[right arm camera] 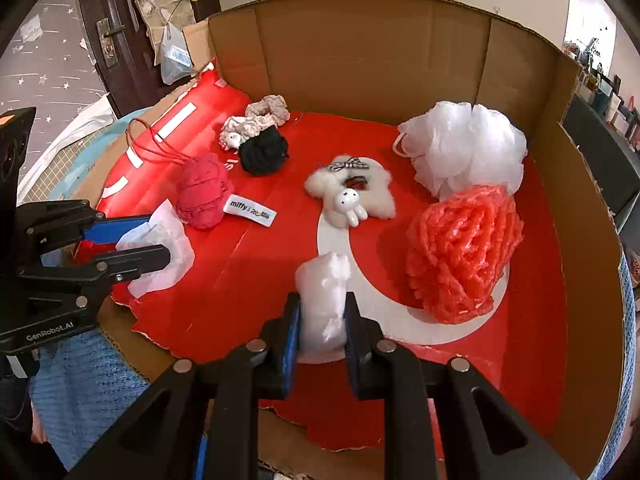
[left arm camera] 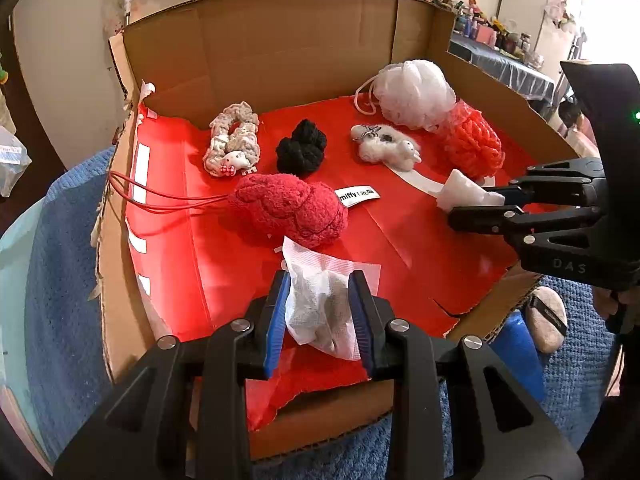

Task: Organize soft objects
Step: 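Carry the cloth roll and tissue with both grippers into the red-lined box, then open both grippers to drop the tissue and cloth roll onto the red bag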

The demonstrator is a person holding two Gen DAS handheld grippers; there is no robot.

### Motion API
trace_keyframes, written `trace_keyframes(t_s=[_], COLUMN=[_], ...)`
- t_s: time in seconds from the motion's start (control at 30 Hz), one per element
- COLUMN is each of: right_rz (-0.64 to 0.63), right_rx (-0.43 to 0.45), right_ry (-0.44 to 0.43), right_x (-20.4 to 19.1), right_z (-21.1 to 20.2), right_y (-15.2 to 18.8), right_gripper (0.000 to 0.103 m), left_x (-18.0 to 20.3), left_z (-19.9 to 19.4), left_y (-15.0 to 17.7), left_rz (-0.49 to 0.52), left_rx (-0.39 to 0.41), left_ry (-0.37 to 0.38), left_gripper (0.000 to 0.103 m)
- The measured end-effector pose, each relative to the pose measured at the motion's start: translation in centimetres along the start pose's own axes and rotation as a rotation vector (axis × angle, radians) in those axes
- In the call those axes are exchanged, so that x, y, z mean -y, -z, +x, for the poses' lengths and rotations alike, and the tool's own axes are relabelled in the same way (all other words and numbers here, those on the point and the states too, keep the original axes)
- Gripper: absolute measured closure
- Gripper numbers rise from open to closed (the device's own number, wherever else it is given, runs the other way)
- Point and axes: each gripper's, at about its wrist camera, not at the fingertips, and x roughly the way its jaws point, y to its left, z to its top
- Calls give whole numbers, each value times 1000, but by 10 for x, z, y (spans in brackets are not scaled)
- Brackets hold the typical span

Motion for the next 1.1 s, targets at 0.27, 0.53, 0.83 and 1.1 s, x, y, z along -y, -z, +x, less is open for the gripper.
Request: trace_keyframes(t_s=[0.27, 0.53, 0.83, 1.1], right_rz=[-13, -14, -21, -21], right_rx=[-2, -3, -2, -2], right_ry=[1, -4, -2, -2], right_x=[-2, -3, -5, -6], right_z=[0, 0, -1, -2], right_y=[1, 1, 2, 2], right_gripper=[79, 76, 73, 72], left_x=[0, 1, 2, 10], left_z=[0, 1, 1, -4], left_y=[0, 0, 1, 1], left_rz=[3, 7, 8, 36], left_rx=[0, -1, 6, 27], left_ry=[-5, -16, -21, -27], left_gripper=[74, 74, 70, 49])
